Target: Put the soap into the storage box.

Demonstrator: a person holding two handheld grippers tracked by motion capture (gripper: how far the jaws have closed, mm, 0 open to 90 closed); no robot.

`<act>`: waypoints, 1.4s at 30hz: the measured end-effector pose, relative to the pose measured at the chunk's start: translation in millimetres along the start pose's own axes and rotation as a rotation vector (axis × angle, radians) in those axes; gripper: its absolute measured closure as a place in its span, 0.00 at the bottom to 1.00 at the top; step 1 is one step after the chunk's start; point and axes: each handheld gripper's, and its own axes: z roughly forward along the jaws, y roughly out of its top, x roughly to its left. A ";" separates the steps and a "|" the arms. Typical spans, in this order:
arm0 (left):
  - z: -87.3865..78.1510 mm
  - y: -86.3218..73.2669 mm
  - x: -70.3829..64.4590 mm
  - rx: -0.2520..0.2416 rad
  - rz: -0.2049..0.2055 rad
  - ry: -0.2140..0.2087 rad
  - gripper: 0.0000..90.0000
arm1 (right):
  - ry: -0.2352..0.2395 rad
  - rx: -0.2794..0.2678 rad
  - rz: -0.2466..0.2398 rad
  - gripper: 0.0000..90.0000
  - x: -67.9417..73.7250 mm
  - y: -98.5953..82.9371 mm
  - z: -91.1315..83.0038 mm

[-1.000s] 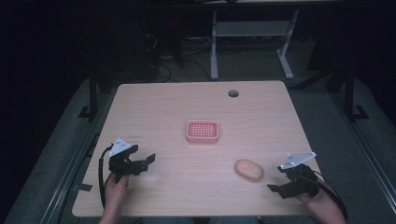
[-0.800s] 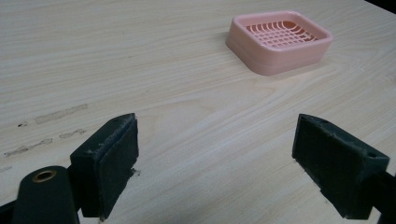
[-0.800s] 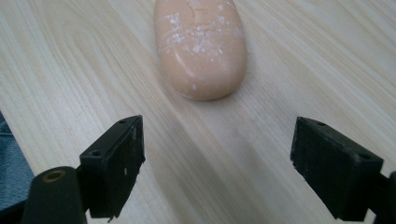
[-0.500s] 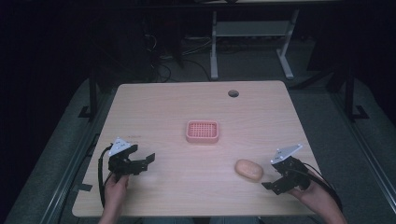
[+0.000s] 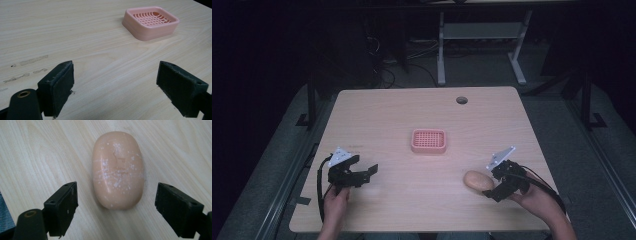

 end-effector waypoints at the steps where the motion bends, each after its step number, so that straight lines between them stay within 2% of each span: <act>1: 0.3 -0.1 -0.1 0.000 0.000 -0.001 0.16 | 0.004 0.004 -0.004 0.21 0.0 1.6 1.0; 2: 0.7 -0.1 -0.4 0.002 -0.001 -0.002 0.16 | 0.004 0.015 -0.019 0.22 -0.7 4.7 3.6; 15: 0.6 -0.2 0.8 -0.007 -0.014 -0.003 0.16 | 0.010 0.073 -0.059 0.24 -3.9 21.3 12.9; 17: 0.8 -0.2 0.7 -0.008 -0.014 -0.003 0.16 | 0.007 0.098 -0.066 0.24 -4.8 24.6 17.0; 21: 1.3 -0.3 0.6 -0.010 -0.018 -0.003 0.16 | 0.017 0.114 -0.065 0.24 -6.2 27.0 21.6; 29: 1.2 -0.4 0.6 -0.014 -0.026 -0.003 0.16 | 0.033 0.169 -0.096 0.28 -6.9 33.5 33.4; 34: 1.2 -0.5 1.0 -0.014 -0.030 -0.005 0.16 | 0.036 0.205 -0.104 0.34 -6.0 36.8 38.8; 42: 1.0 -0.5 1.1 -0.016 -0.037 -0.007 0.16 | 0.044 0.223 -0.111 0.35 -7.0 39.2 40.5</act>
